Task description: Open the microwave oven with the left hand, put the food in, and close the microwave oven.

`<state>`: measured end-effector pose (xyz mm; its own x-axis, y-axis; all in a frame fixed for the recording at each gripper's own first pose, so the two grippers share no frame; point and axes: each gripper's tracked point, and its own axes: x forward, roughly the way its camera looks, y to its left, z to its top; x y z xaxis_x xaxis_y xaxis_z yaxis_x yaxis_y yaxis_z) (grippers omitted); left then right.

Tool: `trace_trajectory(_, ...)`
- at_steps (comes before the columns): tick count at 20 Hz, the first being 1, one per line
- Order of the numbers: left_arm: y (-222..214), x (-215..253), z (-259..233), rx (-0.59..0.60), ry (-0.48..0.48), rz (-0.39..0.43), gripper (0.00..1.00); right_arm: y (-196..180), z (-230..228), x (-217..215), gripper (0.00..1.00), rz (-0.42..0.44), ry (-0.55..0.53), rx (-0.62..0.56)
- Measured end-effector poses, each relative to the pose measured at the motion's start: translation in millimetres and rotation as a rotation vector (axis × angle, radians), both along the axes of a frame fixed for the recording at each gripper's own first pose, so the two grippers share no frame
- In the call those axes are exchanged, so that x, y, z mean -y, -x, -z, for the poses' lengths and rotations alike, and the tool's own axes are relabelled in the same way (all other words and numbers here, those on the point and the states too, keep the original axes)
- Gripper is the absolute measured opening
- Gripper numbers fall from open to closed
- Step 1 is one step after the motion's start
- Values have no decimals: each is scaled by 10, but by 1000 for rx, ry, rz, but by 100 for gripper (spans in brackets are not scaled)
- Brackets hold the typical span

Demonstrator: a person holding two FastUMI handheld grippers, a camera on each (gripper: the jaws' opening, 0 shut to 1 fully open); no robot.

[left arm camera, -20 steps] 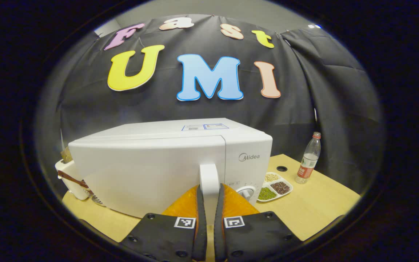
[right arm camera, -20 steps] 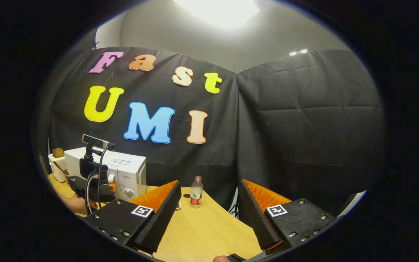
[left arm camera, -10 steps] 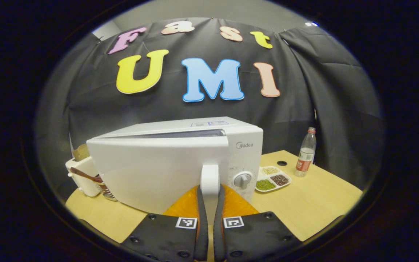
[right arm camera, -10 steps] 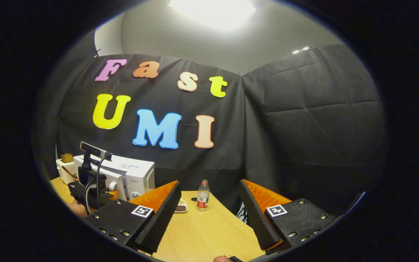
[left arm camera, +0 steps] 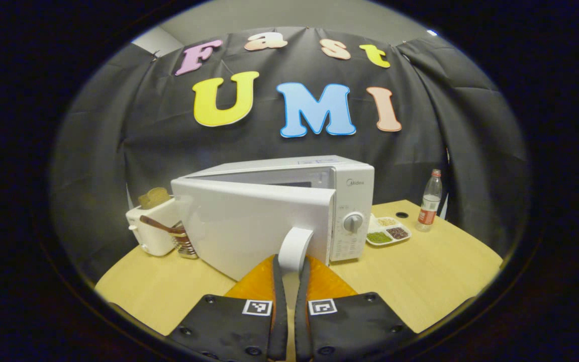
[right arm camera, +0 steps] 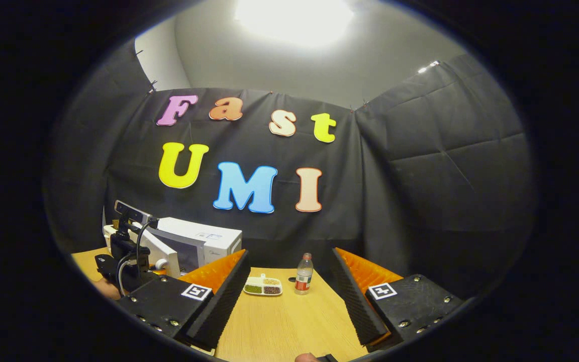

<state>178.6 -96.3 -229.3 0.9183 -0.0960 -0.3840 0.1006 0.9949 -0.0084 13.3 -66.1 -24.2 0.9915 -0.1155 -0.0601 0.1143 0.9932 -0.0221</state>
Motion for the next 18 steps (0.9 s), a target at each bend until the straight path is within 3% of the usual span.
trace_trajectory(9, 542, -768, -9, -20, -55, -142, 12, 190, 4, -230, 97, -123, -52, -5)
trace_trajectory(18, 756, -1321, 24, -25, -48, -122, 12, 32, 0, -922, 98, -170, -98, -13)
